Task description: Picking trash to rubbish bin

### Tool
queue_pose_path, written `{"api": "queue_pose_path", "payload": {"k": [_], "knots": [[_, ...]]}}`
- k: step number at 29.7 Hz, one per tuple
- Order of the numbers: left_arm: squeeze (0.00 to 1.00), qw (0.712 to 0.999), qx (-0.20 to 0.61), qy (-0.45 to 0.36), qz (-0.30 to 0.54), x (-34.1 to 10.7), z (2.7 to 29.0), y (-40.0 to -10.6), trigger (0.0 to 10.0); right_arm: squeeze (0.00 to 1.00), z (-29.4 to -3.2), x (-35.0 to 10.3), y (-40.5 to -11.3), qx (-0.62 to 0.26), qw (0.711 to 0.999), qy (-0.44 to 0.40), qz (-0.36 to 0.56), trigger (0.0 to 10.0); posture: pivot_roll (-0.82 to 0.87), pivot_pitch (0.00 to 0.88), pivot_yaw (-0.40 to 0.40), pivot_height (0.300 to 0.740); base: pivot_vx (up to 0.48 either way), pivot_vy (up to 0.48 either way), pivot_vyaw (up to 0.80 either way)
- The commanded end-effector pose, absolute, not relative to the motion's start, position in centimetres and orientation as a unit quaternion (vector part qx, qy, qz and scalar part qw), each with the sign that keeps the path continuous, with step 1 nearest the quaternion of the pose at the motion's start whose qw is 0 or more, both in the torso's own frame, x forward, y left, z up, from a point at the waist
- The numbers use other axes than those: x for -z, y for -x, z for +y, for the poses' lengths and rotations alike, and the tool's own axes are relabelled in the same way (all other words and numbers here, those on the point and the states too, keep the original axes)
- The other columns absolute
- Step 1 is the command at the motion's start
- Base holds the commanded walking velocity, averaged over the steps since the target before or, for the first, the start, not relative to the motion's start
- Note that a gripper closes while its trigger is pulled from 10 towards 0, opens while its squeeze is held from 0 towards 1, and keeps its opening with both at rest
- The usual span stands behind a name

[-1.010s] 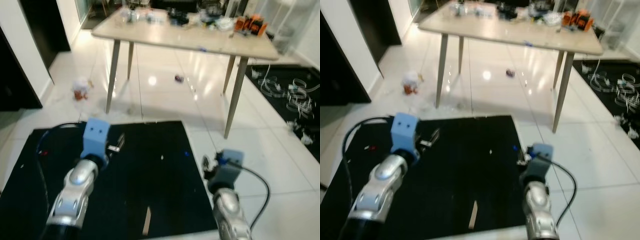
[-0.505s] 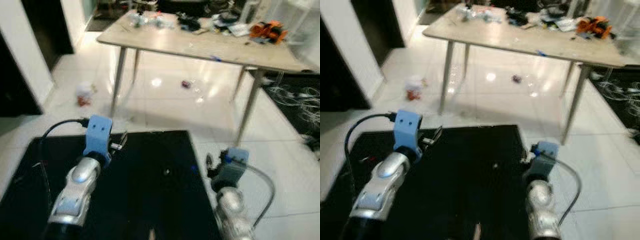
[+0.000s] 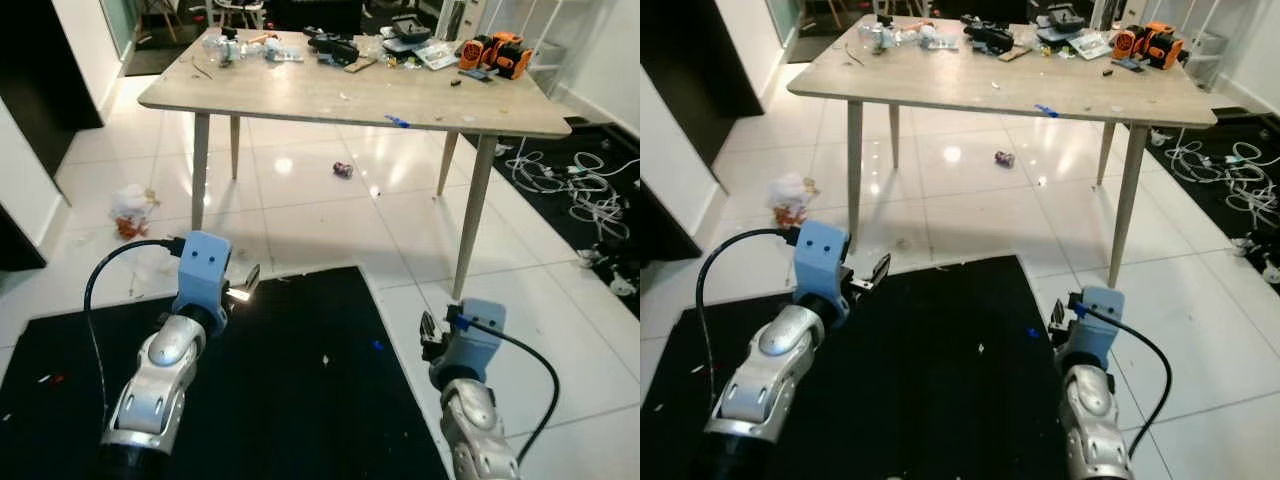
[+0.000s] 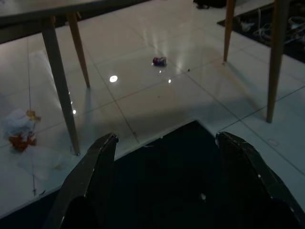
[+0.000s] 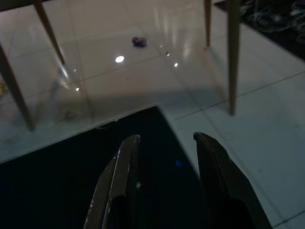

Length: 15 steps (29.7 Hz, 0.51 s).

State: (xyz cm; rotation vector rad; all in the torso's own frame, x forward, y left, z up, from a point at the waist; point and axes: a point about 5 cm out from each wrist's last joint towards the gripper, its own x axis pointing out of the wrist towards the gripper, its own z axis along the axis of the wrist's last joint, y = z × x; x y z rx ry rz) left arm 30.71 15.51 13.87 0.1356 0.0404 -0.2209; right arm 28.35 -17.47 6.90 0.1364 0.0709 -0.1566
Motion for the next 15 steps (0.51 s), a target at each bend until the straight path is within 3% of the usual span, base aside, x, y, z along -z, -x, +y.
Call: {"api": "queue_pose_path", "payload": {"k": [1,9,15], "knots": [[0.00,0.991,0.110,-0.072,0.029,-13.5,15.5,-30.6,10.0,0.00,-17.9,-6.5,-27.9,0.086,0.993,-0.063,0.046,10.0,-0.03,0.152,0.030,0.740,0.401,0.000,0.00],[0.00,0.991,0.112,-0.075,0.028,-13.6,15.4,-30.7,10.0,0.00,-18.1,-6.5,-28.0,0.087,0.993,-0.060,0.048,10.0,-0.03,0.157,0.027,0.740,0.405,0.000,0.00],[0.00,0.990,0.111,-0.078,0.024,-13.9,15.5,-30.7,10.0,0.00,-18.5,-8.4,-28.5,0.097,0.993,-0.063,-0.002,10.0,-0.03,0.156,0.028,0.740,0.403,0.000,0.00]]}}
